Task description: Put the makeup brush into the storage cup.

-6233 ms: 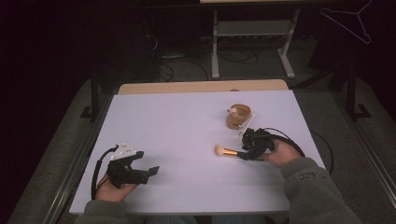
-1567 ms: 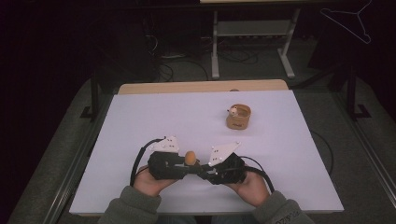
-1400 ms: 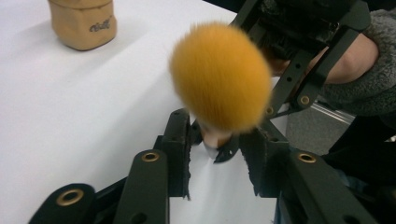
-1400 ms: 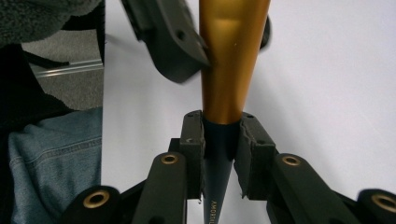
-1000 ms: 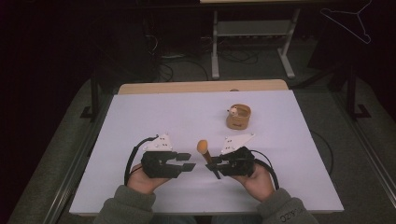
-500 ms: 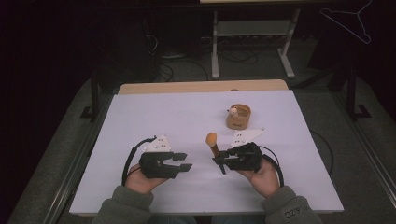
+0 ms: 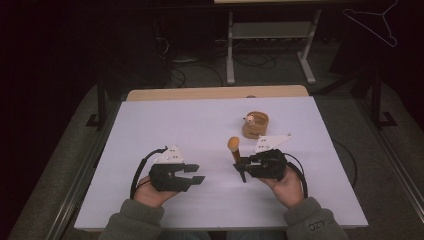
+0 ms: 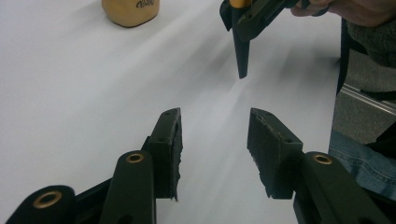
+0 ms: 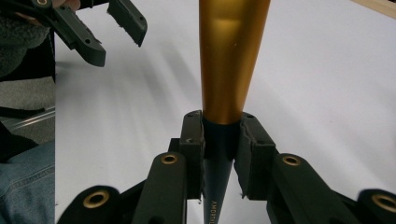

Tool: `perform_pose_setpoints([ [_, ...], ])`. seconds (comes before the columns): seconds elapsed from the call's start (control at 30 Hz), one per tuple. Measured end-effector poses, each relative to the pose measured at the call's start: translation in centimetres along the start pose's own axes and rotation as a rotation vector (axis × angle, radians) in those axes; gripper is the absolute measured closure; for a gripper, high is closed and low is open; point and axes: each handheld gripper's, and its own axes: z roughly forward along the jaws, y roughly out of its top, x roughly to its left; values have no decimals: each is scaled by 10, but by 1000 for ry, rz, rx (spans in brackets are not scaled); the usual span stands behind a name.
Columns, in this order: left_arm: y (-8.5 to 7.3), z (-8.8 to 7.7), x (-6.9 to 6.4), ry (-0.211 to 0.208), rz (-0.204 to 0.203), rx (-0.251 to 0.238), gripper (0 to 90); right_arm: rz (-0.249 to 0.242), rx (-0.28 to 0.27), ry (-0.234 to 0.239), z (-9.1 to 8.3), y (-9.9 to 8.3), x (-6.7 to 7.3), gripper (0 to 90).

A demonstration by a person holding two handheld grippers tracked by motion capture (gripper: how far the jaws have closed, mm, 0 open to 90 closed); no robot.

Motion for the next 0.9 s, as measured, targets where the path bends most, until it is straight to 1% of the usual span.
perform_pose_setpoints([
  [0.1,-1,0,1,6,5,8,549,10,-1,-3,-1,0,-1,732],
  [0.17,-1,0,2,10,12,11,544,14,-7,-8,-3,-1,-4,732],
  [0.27,-2,1,2,13,2,11,537,21,-13,-12,-6,-1,-7,732],
  [0.4,-3,2,3,16,9,22,527,29,-19,-22,-8,-1,-10,732],
  [0.53,-5,2,3,22,1,19,511,46,-26,-30,-12,-2,-15,732],
  [0.63,-7,2,3,25,-11,23,494,53,-41,-49,-20,1,-23,732],
  [0.7,-8,2,3,31,-6,25,490,59,-39,-51,-22,1,-25,732],
  [0.77,-9,1,4,32,-7,23,485,62,-50,-68,-27,3,-31,732],
  [0.83,-9,0,3,38,-10,18,478,76,-45,-77,-31,6,-36,732],
  [0.9,-10,-1,4,43,-8,13,472,77,-49,-87,-35,9,-42,732],
])
